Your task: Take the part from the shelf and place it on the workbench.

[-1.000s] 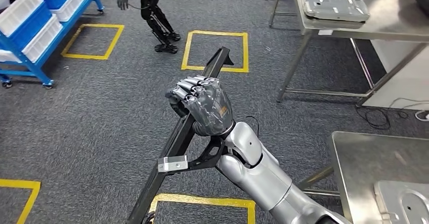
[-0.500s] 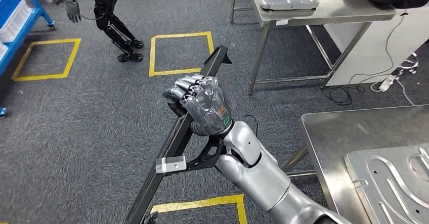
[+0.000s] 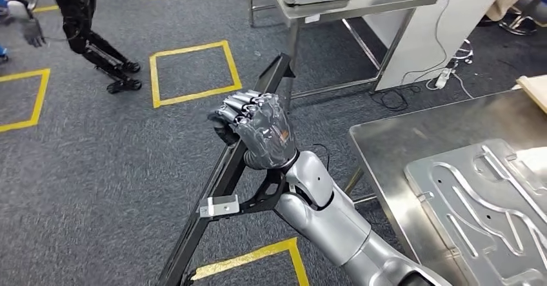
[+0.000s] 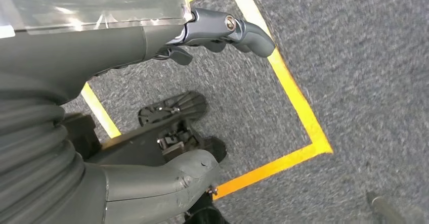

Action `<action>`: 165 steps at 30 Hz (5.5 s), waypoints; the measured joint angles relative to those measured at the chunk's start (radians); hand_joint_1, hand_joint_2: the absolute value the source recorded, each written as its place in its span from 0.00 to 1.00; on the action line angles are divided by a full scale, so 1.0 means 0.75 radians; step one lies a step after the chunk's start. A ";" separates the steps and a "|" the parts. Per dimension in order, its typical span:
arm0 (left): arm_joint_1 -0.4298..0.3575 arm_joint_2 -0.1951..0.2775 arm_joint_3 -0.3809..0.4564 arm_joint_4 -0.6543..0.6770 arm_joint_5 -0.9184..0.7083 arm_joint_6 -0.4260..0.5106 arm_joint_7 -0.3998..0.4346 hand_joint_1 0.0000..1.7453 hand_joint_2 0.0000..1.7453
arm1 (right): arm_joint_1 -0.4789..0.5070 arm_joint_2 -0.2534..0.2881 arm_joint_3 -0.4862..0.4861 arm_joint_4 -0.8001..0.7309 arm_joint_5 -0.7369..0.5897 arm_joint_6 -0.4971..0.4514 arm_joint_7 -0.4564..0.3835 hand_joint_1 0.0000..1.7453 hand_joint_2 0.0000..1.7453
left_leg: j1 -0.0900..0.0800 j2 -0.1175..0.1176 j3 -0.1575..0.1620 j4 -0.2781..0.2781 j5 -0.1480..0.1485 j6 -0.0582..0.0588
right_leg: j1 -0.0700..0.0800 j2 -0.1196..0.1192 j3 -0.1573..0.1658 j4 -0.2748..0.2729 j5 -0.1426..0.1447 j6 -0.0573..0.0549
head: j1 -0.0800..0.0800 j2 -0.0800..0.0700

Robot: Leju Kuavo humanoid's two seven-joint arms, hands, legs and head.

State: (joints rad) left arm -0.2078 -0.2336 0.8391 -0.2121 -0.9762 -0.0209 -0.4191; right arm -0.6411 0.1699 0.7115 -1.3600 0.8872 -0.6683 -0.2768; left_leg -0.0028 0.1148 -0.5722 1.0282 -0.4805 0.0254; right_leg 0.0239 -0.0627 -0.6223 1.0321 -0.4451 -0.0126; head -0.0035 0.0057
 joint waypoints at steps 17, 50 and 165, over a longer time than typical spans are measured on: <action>-0.001 0.001 -0.007 0.000 0.002 0.003 0.007 0.00 1.00 | -0.008 0.011 -0.004 0.019 -0.009 0.005 -0.008 1.00 1.00 | 0.045 -0.218 -0.027 0.023 0.012 -0.025 | -0.048 0.249 -0.034 0.029 0.009 0.039 | -0.001 0.000; -0.015 -0.001 -0.027 0.000 -0.016 -0.003 0.007 0.00 1.00 | -0.026 0.006 -0.022 0.025 -0.007 0.008 -0.017 1.00 1.00 | 0.042 -0.174 -0.029 0.004 0.034 0.005 | -0.038 0.173 -0.089 0.129 -0.040 0.043 | 0.013 0.000; -0.013 -0.019 -0.096 0.000 -0.010 -0.069 -0.006 0.00 0.00 | -0.775 -0.170 -0.501 1.100 -0.382 0.603 0.272 0.00 1.00 | 0.020 -0.154 -0.130 0.143 0.040 -0.014 | -0.028 0.091 -0.021 0.005 0.033 -0.013 | 0.023 0.000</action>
State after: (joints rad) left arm -0.2176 -0.2480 0.7668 -0.2121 -0.9834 -0.0729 -0.4234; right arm -1.2220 0.0427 0.3357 -0.5348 0.6010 -0.2164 -0.0728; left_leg 0.0119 -0.0004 -0.6694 1.1357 -0.4504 0.0146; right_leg 0.0032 0.0059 -0.6378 1.0362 -0.4203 -0.0222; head 0.0137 0.0057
